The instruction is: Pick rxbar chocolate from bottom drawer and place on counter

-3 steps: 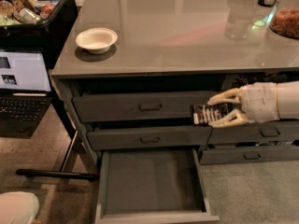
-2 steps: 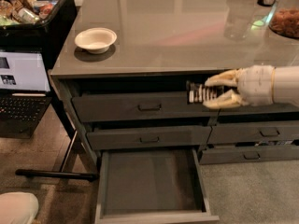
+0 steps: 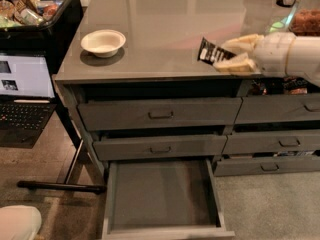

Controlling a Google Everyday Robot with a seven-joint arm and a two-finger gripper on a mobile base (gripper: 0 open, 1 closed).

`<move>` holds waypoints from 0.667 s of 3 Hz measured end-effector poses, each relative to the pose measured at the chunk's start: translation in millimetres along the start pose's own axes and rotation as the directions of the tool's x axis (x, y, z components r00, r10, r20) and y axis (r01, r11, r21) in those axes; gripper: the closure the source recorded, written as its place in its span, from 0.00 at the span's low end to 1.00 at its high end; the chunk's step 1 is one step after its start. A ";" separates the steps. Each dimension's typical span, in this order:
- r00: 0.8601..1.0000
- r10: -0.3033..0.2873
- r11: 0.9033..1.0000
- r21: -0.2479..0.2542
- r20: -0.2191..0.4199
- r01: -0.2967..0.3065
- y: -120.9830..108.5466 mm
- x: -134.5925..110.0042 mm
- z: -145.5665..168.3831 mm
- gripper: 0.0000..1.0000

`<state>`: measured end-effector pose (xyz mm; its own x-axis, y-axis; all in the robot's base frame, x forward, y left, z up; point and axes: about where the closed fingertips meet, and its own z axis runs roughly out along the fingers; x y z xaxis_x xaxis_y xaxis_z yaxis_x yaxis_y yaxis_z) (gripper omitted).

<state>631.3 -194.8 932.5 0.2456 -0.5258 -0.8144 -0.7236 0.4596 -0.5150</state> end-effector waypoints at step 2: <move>0.987 0.140 0.988 0.073 -0.078 -0.134 -67.8 -0.5 68.2 1.00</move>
Offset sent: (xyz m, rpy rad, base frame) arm 0.1502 0.0294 0.0129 0.0317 0.1854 -0.2119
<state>724.2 -176.9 949.6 0.0909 -0.5105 -0.8550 -0.7011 0.5770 -0.4190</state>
